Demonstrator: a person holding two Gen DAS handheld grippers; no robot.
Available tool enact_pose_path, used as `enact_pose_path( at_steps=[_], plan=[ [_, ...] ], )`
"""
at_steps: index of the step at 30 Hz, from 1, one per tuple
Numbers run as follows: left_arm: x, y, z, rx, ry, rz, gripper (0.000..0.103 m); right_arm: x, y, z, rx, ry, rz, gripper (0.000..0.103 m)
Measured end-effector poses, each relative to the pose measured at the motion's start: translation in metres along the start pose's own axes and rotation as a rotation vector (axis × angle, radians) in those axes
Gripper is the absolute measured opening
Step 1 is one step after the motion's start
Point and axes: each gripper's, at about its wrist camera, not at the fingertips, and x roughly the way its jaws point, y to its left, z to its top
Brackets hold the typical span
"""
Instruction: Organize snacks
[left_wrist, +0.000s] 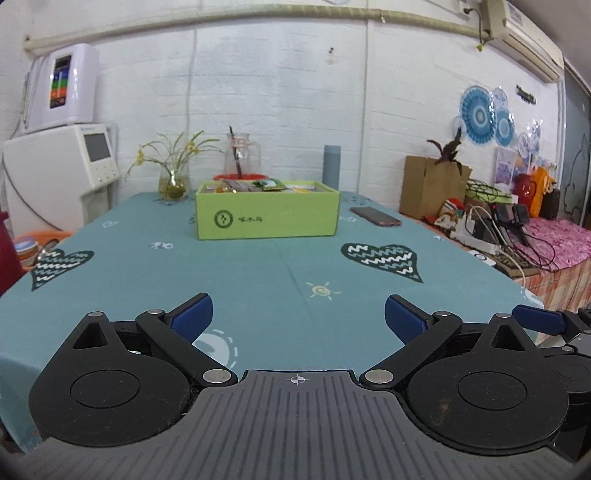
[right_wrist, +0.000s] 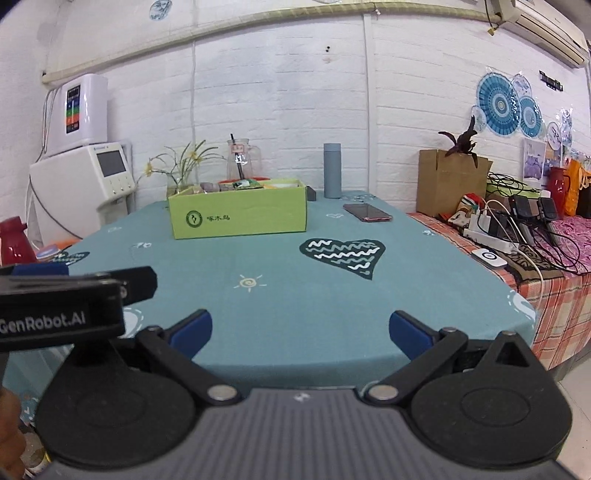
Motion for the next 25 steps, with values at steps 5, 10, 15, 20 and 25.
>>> enact_pose_path(
  at_steps=[5,10,15,20,25],
  plan=[
    [-0.026,-0.006,-0.009,0.027,-0.048,0.019,0.089,-0.014,-0.009,-0.009,0.038,-0.025,-0.015,0.101],
    [-0.024,-0.012,-0.008,0.047,-0.047,0.027,0.089,-0.007,-0.022,-0.01,0.052,-0.012,-0.044,0.101],
    [-0.026,-0.012,-0.011,0.042,-0.041,0.028,0.089,-0.01,-0.028,-0.011,0.067,-0.008,-0.041,0.101],
    [-0.024,-0.01,-0.011,0.047,-0.034,0.037,0.088,-0.006,-0.024,-0.011,0.06,0.005,-0.025,0.101],
    [-0.021,-0.001,-0.012,0.0,-0.011,0.026,0.079,-0.005,-0.021,-0.013,0.049,0.011,-0.016,0.101]
  ],
)
